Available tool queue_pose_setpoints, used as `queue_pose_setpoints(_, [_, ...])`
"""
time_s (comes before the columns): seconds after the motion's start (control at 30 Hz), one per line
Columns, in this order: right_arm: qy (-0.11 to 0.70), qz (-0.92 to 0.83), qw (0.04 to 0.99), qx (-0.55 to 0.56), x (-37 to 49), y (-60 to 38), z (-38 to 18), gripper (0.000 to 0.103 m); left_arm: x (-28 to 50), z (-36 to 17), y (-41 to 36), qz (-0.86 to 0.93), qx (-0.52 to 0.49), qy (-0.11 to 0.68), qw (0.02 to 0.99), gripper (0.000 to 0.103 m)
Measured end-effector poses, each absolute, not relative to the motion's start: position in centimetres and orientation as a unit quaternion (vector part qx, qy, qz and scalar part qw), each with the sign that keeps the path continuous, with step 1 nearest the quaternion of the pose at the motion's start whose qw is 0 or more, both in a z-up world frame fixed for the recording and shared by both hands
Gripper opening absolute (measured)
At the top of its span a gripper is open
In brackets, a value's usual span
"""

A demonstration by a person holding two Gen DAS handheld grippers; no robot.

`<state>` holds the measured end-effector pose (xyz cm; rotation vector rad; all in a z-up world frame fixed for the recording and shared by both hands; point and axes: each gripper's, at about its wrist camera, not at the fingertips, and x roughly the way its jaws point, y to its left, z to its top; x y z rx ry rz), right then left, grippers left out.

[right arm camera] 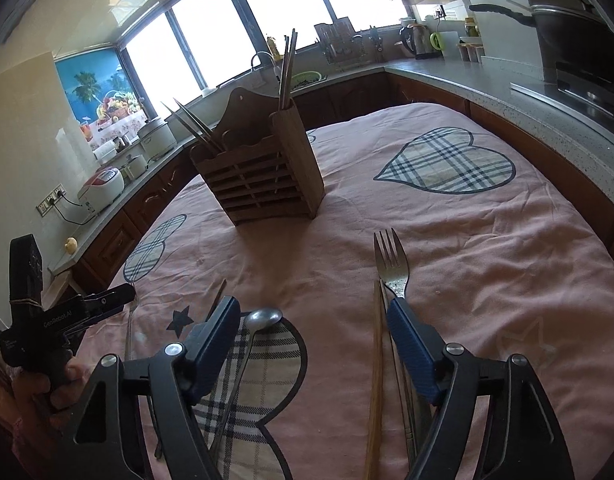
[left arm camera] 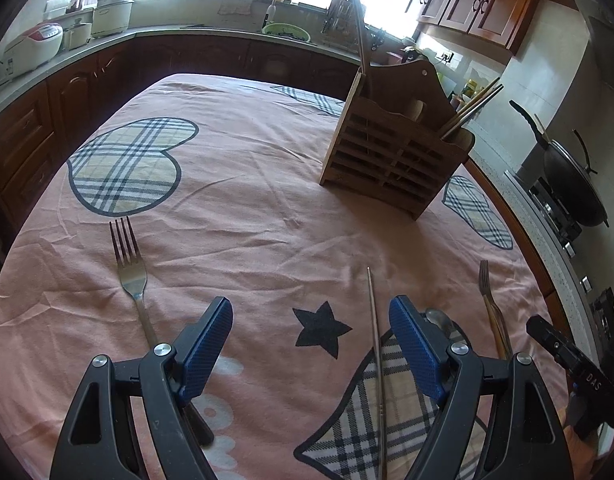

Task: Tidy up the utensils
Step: 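Move the open right gripper back down toward the chopstick beside the spoon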

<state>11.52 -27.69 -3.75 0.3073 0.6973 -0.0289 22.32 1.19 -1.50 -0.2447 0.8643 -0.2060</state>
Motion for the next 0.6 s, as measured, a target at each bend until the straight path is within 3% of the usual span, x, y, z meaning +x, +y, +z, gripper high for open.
queue_pose_setpoints(0.1, [0.363, -0.011, 0.92, 0.148, 12.2, -27.7, -4.7, 0.058, 23.2, -2.0, 0.1, -0.106, -0.096, 0.435, 0.889, 0.079])
queue_pose_setpoints(0.23, [0.384, -0.013, 0.912, 0.145, 13.0, -27.7, -5.7, 0.053, 24.6, -2.5, -1.5, -0.121, -0.074, 0.455, 0.879, 0.079])
queue_pose_setpoints(0.47, [0.417, -0.026, 0.898, 0.135, 14.6, -28.2, -6.8, 0.051, 27.0, -3.5, -3.6, -0.139, -0.043, 0.476, 0.867, 0.078])
queue_pose_setpoints(0.6, [0.434, -0.031, 0.891, 0.132, 15.4, -28.6, -7.7, 0.049, 28.7, -4.5, -4.7, -0.141, -0.027, 0.489, 0.86, 0.072])
